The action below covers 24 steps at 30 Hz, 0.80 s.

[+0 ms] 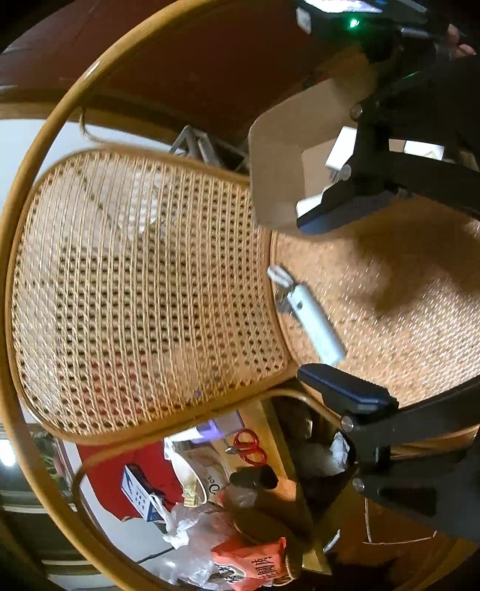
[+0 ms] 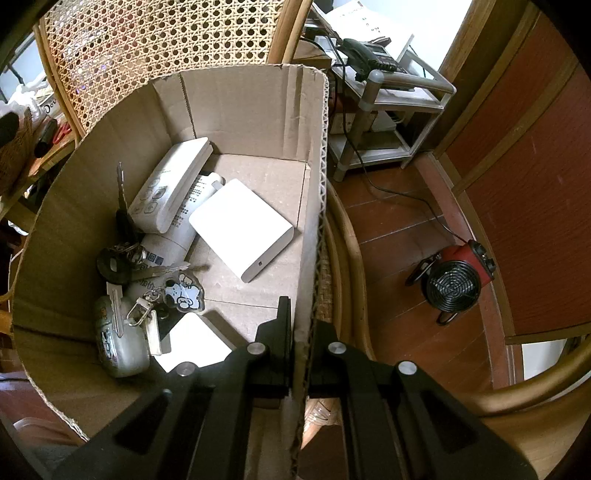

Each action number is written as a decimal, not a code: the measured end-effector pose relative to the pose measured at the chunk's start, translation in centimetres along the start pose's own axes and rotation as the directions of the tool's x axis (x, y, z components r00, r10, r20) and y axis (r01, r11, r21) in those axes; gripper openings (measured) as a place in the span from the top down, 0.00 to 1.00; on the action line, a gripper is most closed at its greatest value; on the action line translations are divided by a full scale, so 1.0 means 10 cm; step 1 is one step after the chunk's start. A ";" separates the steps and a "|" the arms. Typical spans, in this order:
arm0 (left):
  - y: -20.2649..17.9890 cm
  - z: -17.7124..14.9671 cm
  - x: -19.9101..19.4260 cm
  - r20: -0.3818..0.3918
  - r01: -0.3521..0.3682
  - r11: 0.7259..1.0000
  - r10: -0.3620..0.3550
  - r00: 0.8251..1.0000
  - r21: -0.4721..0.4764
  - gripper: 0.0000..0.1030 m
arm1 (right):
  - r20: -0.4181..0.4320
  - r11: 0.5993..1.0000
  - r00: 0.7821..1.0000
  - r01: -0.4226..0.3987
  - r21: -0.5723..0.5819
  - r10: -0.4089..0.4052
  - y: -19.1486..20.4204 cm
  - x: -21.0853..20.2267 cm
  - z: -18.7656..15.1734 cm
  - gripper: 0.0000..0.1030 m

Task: Organize rigid objects
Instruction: 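Move the left tool to the white stick gadget and grasp it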

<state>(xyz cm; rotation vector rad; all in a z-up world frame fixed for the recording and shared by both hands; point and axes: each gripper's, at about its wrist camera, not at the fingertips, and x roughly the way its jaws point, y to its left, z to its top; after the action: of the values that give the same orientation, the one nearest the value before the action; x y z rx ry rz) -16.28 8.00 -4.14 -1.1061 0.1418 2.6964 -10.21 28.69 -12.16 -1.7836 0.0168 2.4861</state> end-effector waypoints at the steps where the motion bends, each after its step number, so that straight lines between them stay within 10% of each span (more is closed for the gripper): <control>1: 0.05 0.01 0.05 -0.004 -0.008 1.000 0.008 1.000 0.000 0.22 | 0.000 1.000 1.000 0.001 -0.001 -0.001 0.00 0.00 0.00 0.94; 16: 0.27 0.11 0.82 0.002 -0.162 0.972 0.164 0.986 0.172 0.09 | 0.000 1.000 1.000 0.000 0.002 0.000 0.00 0.00 0.00 0.94; 24: 0.38 0.01 1.41 -0.131 -0.083 0.988 0.100 0.986 0.129 0.09 | -0.001 1.000 1.000 0.004 -0.002 -0.004 0.00 0.00 -0.01 0.94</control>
<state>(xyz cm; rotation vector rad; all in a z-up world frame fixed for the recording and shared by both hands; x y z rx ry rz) -26.99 6.72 -13.91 -1.2761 0.3855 2.6476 -10.08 28.73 -12.19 -1.7836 0.0111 2.4839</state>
